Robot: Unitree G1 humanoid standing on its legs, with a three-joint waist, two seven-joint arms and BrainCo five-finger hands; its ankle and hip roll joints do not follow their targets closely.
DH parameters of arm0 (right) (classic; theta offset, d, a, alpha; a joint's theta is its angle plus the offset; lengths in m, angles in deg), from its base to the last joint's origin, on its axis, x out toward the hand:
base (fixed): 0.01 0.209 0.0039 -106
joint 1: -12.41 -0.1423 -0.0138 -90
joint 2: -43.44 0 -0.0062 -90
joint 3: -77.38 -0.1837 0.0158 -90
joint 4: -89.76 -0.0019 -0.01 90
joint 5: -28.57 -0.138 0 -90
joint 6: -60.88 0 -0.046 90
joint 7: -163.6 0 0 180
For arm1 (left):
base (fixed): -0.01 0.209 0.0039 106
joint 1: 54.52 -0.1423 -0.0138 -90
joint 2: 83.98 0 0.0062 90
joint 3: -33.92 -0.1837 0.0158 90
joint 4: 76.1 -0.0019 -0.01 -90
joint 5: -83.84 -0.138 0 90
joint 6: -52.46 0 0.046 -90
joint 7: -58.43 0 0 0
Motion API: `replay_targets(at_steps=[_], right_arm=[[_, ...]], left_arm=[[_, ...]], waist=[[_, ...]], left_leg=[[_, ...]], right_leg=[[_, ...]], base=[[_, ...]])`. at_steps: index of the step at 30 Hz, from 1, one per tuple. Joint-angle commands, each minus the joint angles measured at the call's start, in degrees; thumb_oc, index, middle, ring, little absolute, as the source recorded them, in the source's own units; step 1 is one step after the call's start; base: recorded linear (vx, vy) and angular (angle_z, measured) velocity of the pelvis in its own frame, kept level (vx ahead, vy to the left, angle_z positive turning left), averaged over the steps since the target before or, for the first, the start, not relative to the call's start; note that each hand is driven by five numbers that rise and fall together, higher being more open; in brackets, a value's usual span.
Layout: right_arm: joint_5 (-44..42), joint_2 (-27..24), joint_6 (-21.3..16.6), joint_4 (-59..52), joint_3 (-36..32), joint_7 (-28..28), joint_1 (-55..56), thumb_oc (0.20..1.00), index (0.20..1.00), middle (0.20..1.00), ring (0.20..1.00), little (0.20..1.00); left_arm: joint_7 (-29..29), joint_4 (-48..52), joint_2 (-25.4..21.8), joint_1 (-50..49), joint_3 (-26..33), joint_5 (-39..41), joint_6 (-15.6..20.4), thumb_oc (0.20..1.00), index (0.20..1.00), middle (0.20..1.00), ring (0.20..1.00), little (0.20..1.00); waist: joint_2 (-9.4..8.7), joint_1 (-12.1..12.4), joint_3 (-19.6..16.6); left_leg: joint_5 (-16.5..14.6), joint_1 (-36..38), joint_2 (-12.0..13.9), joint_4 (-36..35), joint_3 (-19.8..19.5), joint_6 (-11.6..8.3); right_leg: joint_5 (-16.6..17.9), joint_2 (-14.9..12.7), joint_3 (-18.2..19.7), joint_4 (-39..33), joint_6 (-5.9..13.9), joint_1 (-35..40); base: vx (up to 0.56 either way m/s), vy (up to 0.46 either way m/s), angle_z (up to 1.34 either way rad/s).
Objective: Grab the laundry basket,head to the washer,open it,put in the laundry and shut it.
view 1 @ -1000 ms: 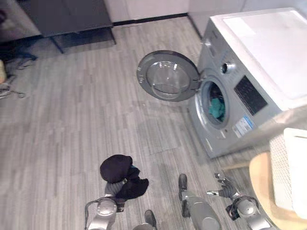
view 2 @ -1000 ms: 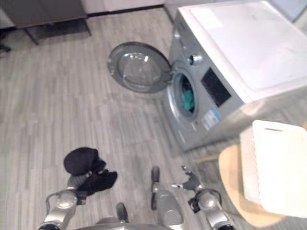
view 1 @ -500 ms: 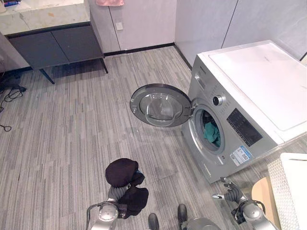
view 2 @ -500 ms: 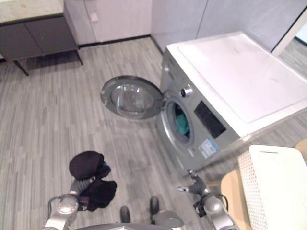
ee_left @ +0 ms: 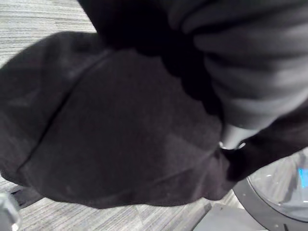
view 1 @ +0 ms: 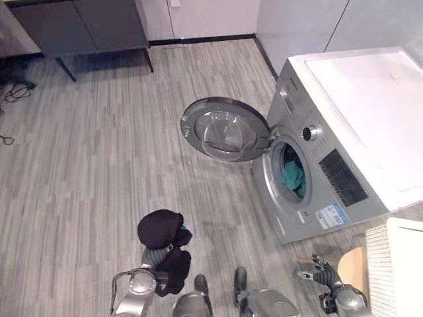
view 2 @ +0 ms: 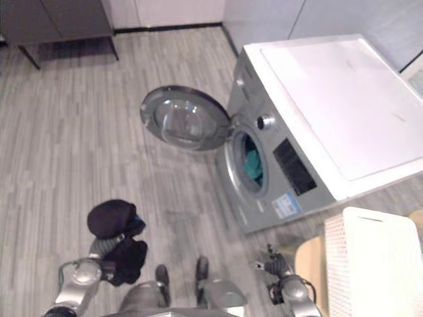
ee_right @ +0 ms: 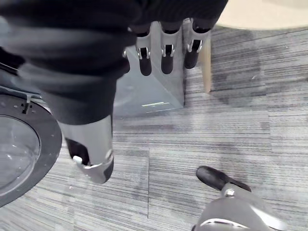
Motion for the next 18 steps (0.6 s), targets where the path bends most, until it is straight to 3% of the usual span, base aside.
replay_targets(at_steps=[1, 3, 4, 5, 9, 11, 12, 13, 14, 17, 18], right_arm=[[-0.6, -2.1, -0.8, -1.4, -1.1, 1.0, 1.9, 1.000, 1.000, 1.000, 1.000, 1.000], [0.0, -2.3, -0.7, -1.3, -0.9, 1.2, 2.0, 1.000, 1.000, 1.000, 1.000, 1.000], [0.5, -2.4, -0.6, -0.8, -0.6, 1.5, 1.9, 1.000, 1.000, 1.000, 1.000, 1.000], [0.9, -2.2, -0.7, -0.3, -0.2, 1.5, 1.8, 1.000, 1.000, 1.000, 1.000, 1.000], [1.0, -2.0, -0.6, -0.2, -0.5, 1.1, 1.8, 1.000, 1.000, 1.000, 1.000, 1.000], [0.9, -1.5, -0.9, -0.1, -1.2, 0.7, 1.8, 1.000, 1.000, 1.000, 1.000, 1.000], [0.9, -1.5, -0.9, -0.1, -1.2, 0.7, 1.8, 1.000, 1.000, 1.000, 1.000, 1.000], [0.4, -0.9, -0.9, -0.9, -1.3, 0.4, 0.8, 1.000, 1.000, 1.000, 1.000, 1.000], [0.1, -0.9, -1.0, -1.2, -1.3, 0.3, 0.1, 1.000, 1.000, 1.000, 1.000, 1.000], [-0.3, -0.7, -1.2, -2.0, -1.3, 0.3, -0.7, 1.000, 1.000, 1.000, 1.000, 1.000], [-0.4, -0.6, -1.4, -2.6, -1.2, 0.4, -1.0, 1.000, 1.000, 1.000, 1.000, 1.000]], left_arm=[[0.7, 2.9, -0.9, 0.1, 0.7, 0.1, 1.9, 0.200, 0.200, 0.200, 0.200, 0.200], [0.9, 2.9, -0.9, -0.2, 0.9, -0.1, 1.8, 0.200, 0.200, 0.200, 0.200, 0.200], [1.3, 2.8, -0.7, -0.3, 1.1, 0.3, 1.8, 0.200, 0.200, 0.200, 0.200, 0.200], [1.3, 2.7, -0.7, -0.6, 0.9, 0.5, 1.9, 0.200, 0.200, 0.200, 0.200, 0.200], [1.0, 2.9, -0.6, -1.7, 0.9, 0.2, 1.9, 0.200, 0.200, 0.200, 0.200, 0.200], [0.1, 3.0, -1.2, -1.7, 0.0, -0.9, 2.0, 0.200, 0.200, 0.200, 0.200, 0.200], [0.1, 3.0, -1.2, -1.7, 0.0, -0.9, 2.0, 0.200, 0.200, 0.200, 0.200, 0.200], [-0.3, 3.2, -2.0, -1.2, -0.8, -1.4, 2.0, 0.200, 0.200, 0.200, 0.200, 0.200], [-0.5, 3.4, -2.4, -0.8, -1.3, -1.6, 2.1, 0.200, 0.200, 0.200, 0.200, 0.200], [-0.7, 4.1, -3.0, -0.4, -1.7, -1.6, 2.0, 0.200, 0.200, 0.200, 0.200, 0.200], [-0.7, 4.7, -3.4, -0.1, -1.8, -1.7, 2.1, 0.200, 0.200, 0.200, 0.200, 0.200]], waist=[[0.99, 0.4, -2.6], [1.61, 1.5, -2.0], [1.68, 2.6, -1.8], [1.69, 3.4, -1.8], [1.90, 4.1, -2.7], [1.15, 3.5, -4.1], [1.15, 3.5, -4.1], [0.34, 2.6, -5.0], [0.27, 2.1, -5.1], [0.96, 1.6, -5.2], [1.28, 1.2, -4.9]], left_leg=[[-0.2, -2.1, 4.3, -3.8, 2.0, -1.00], [4.7, -4.1, 4.6, -8.9, 0.2, -2.43], [6.4, -6.1, 4.5, -14.2, -3.0, -2.97], [7.1, -7.0, 3.8, -17.6, -6.9, -3.39], [7.7, -7.3, 3.6, -17.9, -9.9, -3.54], [7.3, -8.3, 3.0, -11.0, -8.4, -2.95], [7.3, -8.3, 3.0, -11.0, -8.4, -2.95], [4.1, -7.1, 2.2, -8.4, -4.3, -1.36], [3.0, -6.2, 2.0, -8.2, -2.6, -0.59], [1.2, -3.9, 2.6, -9.0, 1.0, 0.62], [0.2, -1.6, 2.9, -9.7, 3.3, 1.05]], right_leg=[[-6.7, -2.0, 0.2, 3.8, 7.96, 2.2], [-8.1, -1.2, 0.4, 4.5, 7.95, 3.3], [-9.6, -0.7, 1.5, 5.1, 8.10, 4.8], [-11.1, -0.4, 3.8, 6.0, 8.20, 6.6], [-13.1, -0.4, 8.0, 6.6, 8.69, 9.9], [-12.7, -2.9, 10.2, 8.2, 10.10, 11.4], [-12.7, -2.9, 10.2, 8.2, 10.10, 11.4], [-8.6, -5.4, 12.3, 11.7, 12.15, 8.7], [-6.1, -5.9, 13.1, 14.4, 12.61, 6.7], [-2.7, -6.9, 12.2, 19.8, 13.51, 2.3], [-1.4, -8.1, 9.8, 21.7, 13.85, -0.2]], base=[[0.22, 0.034, 0.09], [0.32, 0.066, -0.04], [0.56, 0.149, -0.26], [0.61, 0.183, -0.42], [0.39, 0.180, -0.69], [0.52, 0.300, -1.18], [0.44, 0.343, -1.43], [0.35, 0.327, -0.85], [0.35, 0.327, -0.79], [0.14, 0.185, -1.08], [0.15, 0.208, -1.56]])
